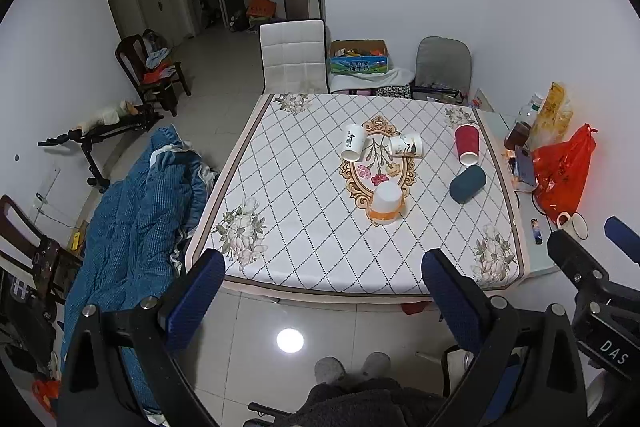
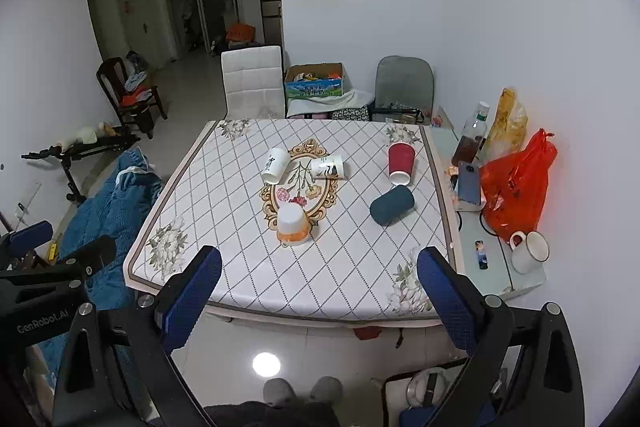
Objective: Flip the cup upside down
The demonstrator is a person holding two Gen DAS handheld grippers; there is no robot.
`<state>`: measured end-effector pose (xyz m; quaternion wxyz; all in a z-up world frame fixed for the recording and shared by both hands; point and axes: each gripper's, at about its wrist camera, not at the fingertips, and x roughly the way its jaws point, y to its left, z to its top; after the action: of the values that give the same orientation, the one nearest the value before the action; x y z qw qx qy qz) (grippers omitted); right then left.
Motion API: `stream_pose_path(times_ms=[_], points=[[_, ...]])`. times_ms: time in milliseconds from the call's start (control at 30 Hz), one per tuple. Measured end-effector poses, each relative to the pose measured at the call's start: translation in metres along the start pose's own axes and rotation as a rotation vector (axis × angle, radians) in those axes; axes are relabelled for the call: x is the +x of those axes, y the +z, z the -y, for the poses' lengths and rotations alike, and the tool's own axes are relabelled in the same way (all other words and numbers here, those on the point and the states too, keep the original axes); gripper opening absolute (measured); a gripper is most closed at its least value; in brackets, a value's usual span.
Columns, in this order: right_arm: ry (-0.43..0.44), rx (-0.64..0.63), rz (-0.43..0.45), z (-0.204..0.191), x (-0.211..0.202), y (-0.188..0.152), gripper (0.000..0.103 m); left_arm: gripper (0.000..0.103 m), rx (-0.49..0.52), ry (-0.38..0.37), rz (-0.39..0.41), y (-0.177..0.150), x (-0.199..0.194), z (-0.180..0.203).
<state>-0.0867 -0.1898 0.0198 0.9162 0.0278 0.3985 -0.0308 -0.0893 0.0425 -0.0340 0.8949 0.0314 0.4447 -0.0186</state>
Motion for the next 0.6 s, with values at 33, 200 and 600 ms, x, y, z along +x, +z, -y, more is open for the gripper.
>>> stream_pose_path(times_ms=[33, 200, 600], points=[[-0.001, 0.002, -0.001, 0.001, 0.001, 0.000, 0.100, 0.101, 0.002, 0.001, 0.000, 0.000, 0.000, 0.001], [-0.005, 0.014, -0.006, 0.006, 0.005, 0.003, 0.100, 0.101, -0.001, 0.000, 0.001, 0.001, -0.001, 0.002], [-0.006, 0.033, -0.038, 0.007, 0.012, 0.000, 0.100, 0.101, 0.005, -0.009, -0.008, 0.004, -0.002, 0.003]])
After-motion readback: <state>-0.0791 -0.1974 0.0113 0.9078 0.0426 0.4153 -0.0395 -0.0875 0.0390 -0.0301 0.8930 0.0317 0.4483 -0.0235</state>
